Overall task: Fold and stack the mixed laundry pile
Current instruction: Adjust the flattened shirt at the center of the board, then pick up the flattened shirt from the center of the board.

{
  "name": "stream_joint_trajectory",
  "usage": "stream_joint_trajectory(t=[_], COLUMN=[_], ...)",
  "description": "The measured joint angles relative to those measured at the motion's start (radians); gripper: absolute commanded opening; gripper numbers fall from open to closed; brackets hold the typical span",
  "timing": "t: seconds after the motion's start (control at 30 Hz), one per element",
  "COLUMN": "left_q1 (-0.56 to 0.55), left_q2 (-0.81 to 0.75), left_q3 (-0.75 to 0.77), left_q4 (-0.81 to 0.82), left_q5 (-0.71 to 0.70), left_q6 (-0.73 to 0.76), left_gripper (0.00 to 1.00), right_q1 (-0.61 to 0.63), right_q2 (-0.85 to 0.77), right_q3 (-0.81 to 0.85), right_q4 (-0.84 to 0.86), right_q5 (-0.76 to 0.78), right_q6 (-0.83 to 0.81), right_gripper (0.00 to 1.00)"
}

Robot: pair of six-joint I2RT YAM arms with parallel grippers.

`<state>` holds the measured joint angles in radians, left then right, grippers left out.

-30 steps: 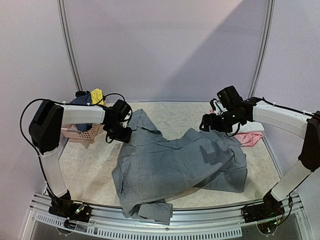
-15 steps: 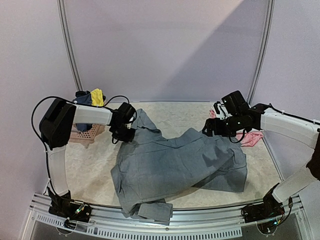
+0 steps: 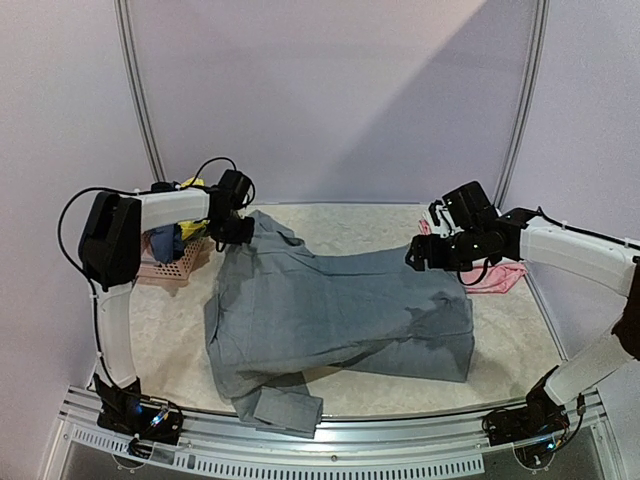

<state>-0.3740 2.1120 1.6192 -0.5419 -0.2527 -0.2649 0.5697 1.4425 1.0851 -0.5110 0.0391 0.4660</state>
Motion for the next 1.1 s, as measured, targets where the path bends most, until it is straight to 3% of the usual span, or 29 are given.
stream_joint_trajectory(t=[0.1, 0.23, 0.33, 0.43, 0.53, 0.63, 0.73, 0.93, 1.1], left_q1=[0.042, 0.063, 0.076, 0.081, 0.08, 0.072, 0.053, -0.016, -0.135], left_q2=[0.087, 0.167, 0.243, 0.265, 0.241, 0.183, 0.082, -0.201, -0.44], left_q3=[0.167, 0.274, 0.355, 0.358, 0.32, 0.262, 0.193, 0.013, -0.204], left_q4=[-0.023, -0.074, -0.089, -0.101, -0.096, -0.095, -0.09, -0.079, -0.077], left_q5=[-0.024, -0.03, -0.031, -0.031, -0.03, -0.031, -0.048, -0.103, -0.181], left_q6=[0.032, 0.045, 0.051, 0.051, 0.054, 0.055, 0.051, 0.043, 0.024], left_gripper=[0.0, 0.0, 0.08, 0.26, 0.54, 0.74, 0.85, 0.93, 0.97], right_q1=[0.0, 0.0, 0.0, 0.002, 0.01, 0.032, 0.06, 0.098, 0.112], right_q2=[0.06, 0.109, 0.175, 0.206, 0.208, 0.199, 0.157, -0.002, -0.119], right_q3=[0.011, 0.042, 0.076, 0.079, 0.079, 0.074, 0.039, -0.062, -0.153], right_q4=[0.023, 0.029, 0.062, 0.072, 0.071, 0.072, 0.07, 0.061, 0.039], right_q5=[-0.002, -0.009, -0.016, -0.019, -0.01, 0.009, 0.026, 0.055, 0.065], right_q6=[0.0, -0.002, -0.003, -0.001, 0.001, 0.001, 0.004, 0.028, 0.06], right_gripper=[0.92, 0.91, 0.9, 0.9, 0.9, 0.9, 0.9, 0.9, 0.91])
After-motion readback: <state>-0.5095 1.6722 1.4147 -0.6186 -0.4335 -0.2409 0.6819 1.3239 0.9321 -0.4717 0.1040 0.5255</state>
